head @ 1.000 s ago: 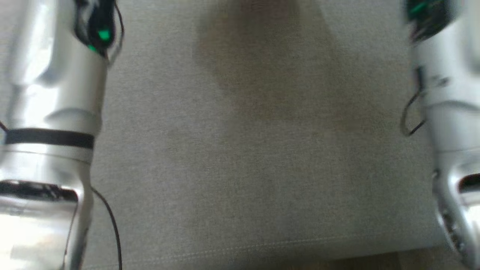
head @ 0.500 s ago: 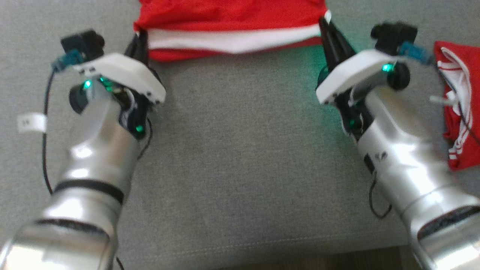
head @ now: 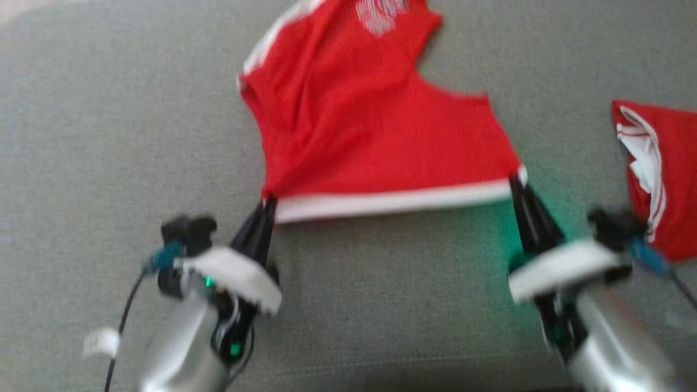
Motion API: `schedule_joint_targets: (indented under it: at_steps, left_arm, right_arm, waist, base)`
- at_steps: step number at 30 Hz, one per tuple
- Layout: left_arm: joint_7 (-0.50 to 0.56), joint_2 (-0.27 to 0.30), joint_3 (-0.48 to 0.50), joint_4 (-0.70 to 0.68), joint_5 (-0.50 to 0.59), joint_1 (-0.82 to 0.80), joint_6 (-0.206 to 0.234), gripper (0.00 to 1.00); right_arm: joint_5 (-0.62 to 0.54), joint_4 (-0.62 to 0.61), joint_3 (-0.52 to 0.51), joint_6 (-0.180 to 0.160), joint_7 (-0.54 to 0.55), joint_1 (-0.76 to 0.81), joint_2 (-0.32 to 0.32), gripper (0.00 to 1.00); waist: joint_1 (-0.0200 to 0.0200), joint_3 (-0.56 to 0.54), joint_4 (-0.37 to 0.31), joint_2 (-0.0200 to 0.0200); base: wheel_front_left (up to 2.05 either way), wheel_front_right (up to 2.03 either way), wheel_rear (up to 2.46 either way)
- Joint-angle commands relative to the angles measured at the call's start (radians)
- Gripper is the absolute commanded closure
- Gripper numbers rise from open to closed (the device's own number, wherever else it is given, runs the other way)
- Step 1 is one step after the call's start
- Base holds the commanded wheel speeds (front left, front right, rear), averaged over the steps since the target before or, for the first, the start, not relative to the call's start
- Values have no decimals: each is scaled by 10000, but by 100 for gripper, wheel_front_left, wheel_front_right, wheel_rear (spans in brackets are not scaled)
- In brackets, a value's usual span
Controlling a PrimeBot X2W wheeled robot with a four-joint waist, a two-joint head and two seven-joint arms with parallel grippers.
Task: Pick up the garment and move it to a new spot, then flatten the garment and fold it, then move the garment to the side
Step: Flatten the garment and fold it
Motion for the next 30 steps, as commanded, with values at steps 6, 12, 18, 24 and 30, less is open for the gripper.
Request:
schedule_joint_targets:
  at_steps: [6, 12, 18, 24, 30]
  left_arm:
    - [899, 895, 85, -3102, -81, 2034, 625, 100]
    - [2289, 1426, -52, -5976, -329, 3728, 1445, 100]
    - [3117, 1577, -60, -7561, -837, 4471, 1776, 100]
    - [3544, 1383, 214, -7749, -1630, 3976, 1643, 100]
    - [3954, 837, 784, -6726, -3028, 2388, 1080, 100]
  right_arm:
    - [-1296, -3592, -1427, -7, 1483, 3084, 153, 100]
    - [-2224, -6527, -2661, -7, 3564, 5300, 875, 100]
    - [-2412, -7954, -3358, -7, 4649, 5997, 1020, 100]
    - [-2368, -8197, -3590, -7, 5199, 4747, 943, 100]
    - [-2174, -6768, -3369, -7, 5648, 2119, 716, 100]
  waist:
    - [0, -555, 68, -1]
    - [0, -730, 31, -1]
    - [0, -709, -18, -1]
    - [0, -348, 120, -1]
    - [0, 580, 648, -1]
  base:
    - [0, 0, 0]
    - [0, 0, 0]
    - [0, 0, 0]
    - [0, 0, 0]
    - [0, 0, 0]
